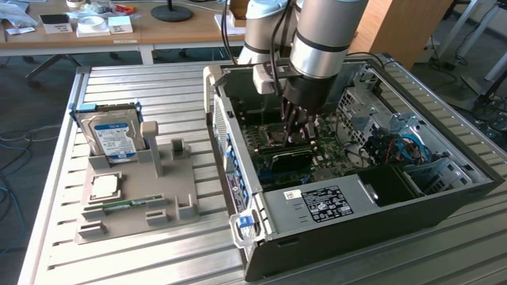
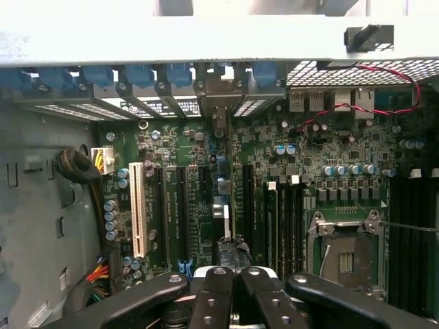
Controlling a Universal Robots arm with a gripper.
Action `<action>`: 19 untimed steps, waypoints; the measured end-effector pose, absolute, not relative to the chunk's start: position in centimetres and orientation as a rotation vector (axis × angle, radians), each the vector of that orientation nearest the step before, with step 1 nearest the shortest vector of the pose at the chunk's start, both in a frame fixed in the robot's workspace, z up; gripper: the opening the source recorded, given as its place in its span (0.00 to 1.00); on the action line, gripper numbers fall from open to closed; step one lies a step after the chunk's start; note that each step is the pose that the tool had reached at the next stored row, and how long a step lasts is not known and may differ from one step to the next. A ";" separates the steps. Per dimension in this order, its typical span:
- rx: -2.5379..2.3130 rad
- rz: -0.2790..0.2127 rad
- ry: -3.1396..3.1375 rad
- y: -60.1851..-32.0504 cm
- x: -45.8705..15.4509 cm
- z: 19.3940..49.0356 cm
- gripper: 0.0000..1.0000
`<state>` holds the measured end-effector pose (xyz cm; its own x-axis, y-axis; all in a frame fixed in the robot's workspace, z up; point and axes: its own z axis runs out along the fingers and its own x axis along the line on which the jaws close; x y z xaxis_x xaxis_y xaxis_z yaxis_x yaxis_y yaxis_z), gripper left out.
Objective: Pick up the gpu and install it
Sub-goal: 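Press down on the gpu until it lock into place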
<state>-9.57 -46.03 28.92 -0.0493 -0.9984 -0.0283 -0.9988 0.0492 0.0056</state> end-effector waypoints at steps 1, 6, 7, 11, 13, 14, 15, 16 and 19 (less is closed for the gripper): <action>-2.154 0.037 2.263 -46.0 -9.6 28.9 0.11; -2.154 0.037 2.263 -45.9 -9.6 28.9 0.11; -2.154 0.037 2.263 -45.8 -9.6 28.9 0.11; -2.154 0.037 2.263 -45.7 -9.5 28.7 0.11; -2.154 0.039 2.263 -45.7 -9.5 28.5 0.11; -2.153 0.039 2.262 -45.7 -9.5 28.4 0.11; -2.153 0.040 2.262 -45.7 -9.5 28.2 0.11; -2.153 0.040 2.262 -45.7 -9.5 28.1 0.11; -2.153 0.040 2.262 -45.7 -9.5 27.8 0.11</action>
